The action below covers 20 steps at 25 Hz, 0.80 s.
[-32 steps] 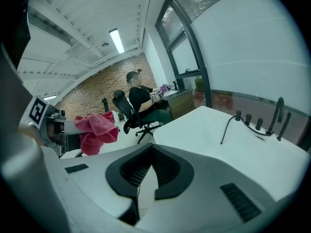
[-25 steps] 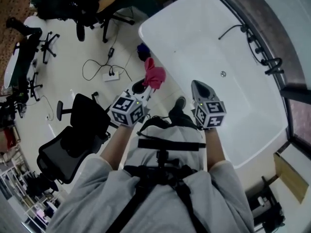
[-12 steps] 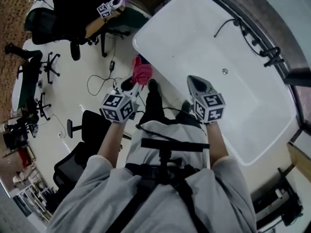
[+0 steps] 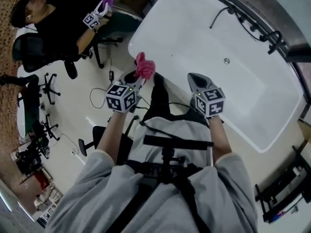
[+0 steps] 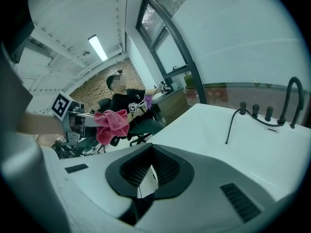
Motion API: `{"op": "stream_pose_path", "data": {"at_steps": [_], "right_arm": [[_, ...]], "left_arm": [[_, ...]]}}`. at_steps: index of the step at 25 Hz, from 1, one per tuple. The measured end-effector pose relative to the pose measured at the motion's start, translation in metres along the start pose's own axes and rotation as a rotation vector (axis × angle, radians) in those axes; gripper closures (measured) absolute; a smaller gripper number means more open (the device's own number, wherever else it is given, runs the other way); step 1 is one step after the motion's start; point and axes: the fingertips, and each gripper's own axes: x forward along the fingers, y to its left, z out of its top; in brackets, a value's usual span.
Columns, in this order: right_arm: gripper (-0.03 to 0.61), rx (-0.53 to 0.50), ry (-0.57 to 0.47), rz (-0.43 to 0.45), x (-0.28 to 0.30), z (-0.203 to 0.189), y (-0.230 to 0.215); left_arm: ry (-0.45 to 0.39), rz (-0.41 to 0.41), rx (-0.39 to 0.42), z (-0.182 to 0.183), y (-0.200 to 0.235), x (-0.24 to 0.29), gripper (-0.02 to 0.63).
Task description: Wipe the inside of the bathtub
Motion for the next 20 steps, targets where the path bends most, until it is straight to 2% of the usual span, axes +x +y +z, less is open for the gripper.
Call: {"op": "stream_pose_path", "data": {"at_steps": [6, 12, 17, 20], "right_arm": [[0.569, 0.058, -0.002, -0.032, 0.059, 0.000, -0.001], [0.569, 0.099, 0.024, -0.088, 0.124, -0.005, -0.020], [0.569, 0.133, 0.054, -0.133, 0.154, -0.025, -0.045], [0.569, 0.157, 0.082, -0.138, 0.171, -0.050, -0.049]], "left_arm": [[0.138, -0.037, 0.139, -0.013, 0.043, 0.042, 0.532], [0.295, -0.132, 0.255, -0.032, 0.088, 0.099, 0.532], [0.438, -0.239, 0.362, -0.066, 0.107, 0.149, 0.532], [0.534, -0.263, 0.411, -0.095, 0.122, 0.164, 0.532]]}}
